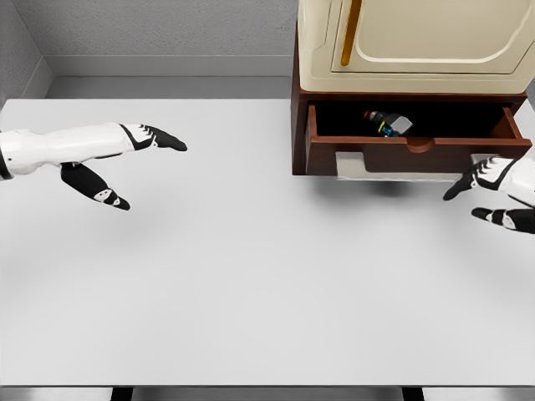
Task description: Put the switch into the drawer with left arm, and close the drawer with right arm
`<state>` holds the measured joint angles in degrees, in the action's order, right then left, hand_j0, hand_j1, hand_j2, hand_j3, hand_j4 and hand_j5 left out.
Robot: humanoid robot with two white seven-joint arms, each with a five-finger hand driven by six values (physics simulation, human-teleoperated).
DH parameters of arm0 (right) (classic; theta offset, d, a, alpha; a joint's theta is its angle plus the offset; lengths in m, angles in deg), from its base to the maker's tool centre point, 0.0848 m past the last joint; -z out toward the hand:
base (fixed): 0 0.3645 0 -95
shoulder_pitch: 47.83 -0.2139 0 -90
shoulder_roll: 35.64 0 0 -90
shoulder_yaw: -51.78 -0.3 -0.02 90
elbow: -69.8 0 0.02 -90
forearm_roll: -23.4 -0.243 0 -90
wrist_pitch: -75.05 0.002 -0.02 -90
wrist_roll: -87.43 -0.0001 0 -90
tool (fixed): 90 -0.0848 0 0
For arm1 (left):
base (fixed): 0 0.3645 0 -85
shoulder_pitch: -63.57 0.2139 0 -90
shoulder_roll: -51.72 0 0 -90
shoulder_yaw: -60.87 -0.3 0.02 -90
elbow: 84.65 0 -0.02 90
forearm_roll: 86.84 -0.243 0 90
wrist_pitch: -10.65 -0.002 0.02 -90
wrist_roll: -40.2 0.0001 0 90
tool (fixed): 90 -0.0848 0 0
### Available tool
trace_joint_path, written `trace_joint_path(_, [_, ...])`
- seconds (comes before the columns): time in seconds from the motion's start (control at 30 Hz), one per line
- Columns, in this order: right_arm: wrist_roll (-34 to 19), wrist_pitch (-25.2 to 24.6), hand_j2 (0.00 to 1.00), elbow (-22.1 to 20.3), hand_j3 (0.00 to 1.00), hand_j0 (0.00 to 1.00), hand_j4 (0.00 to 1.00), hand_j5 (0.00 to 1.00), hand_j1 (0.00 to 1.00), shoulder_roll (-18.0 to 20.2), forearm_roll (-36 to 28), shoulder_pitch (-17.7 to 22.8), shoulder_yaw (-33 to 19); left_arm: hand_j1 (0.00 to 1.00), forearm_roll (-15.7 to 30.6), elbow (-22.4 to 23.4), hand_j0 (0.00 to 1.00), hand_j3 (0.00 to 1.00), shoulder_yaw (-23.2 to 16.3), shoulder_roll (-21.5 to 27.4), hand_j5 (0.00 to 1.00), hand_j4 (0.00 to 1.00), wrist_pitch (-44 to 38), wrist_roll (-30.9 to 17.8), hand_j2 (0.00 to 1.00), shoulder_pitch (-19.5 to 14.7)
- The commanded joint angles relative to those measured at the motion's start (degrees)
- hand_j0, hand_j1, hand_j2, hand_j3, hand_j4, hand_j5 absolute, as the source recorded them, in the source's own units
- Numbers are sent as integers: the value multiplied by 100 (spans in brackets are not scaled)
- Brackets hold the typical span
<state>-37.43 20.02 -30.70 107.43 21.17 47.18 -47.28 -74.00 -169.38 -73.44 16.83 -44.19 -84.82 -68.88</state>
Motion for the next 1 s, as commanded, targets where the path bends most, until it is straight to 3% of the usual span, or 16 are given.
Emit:
trace_joint_path(0.0, [-14, 3, 63, 22, 63, 63, 63, 63, 63, 90, 21, 0, 133, 100, 43, 1, 100, 100, 1, 8, 100, 100, -16, 2, 100, 0])
trace_joint_path(0.3, [-14, 3, 64, 101, 64, 64, 64, 64, 64, 151, 276, -308, 581, 100, 43, 53, 100, 100, -8, 8, 100, 100, -16, 2, 100, 9])
trace_joint_path(0.43, [-14, 3, 67, 207, 67, 67, 67, 67, 67, 151, 293, -676, 537, 100, 35, 53, 100, 100, -61, 8, 100, 100, -16, 2, 100, 9])
trace_joint_path(0.6, [-14, 3, 67, 215, 67, 67, 67, 67, 67, 169, 232, -721, -517, 100, -9, 53, 100, 100, -78, 8, 100, 100, -16, 2, 100, 44])
trace_joint_path(0.77, [-14, 3, 69, 189, 69, 69, 69, 69, 69, 204, 223, -124, -1546, 100, -9, 53, 100, 100, -61, 8, 100, 100, -16, 2, 100, 35])
trace_joint_path(0.87, [-14, 3, 71, 163, 71, 71, 71, 71, 71, 187, 231, 878, -2179, 100, -18, 53, 100, 100, -61, 8, 100, 100, -16, 2, 100, 35])
trace_joint_path(0.9, [-14, 3, 67, 128, 67, 67, 67, 67, 67, 178, 232, 1177, -2170, 100, -9, 53, 100, 100, -61, 8, 100, 100, -16, 2, 100, 35])
trace_joint_path(0.97, [-14, 3, 62, 13, 62, 62, 62, 62, 62, 213, 293, 1309, -1942, 100, -18, 53, 100, 100, -70, 8, 100, 100, -16, 2, 100, 35])
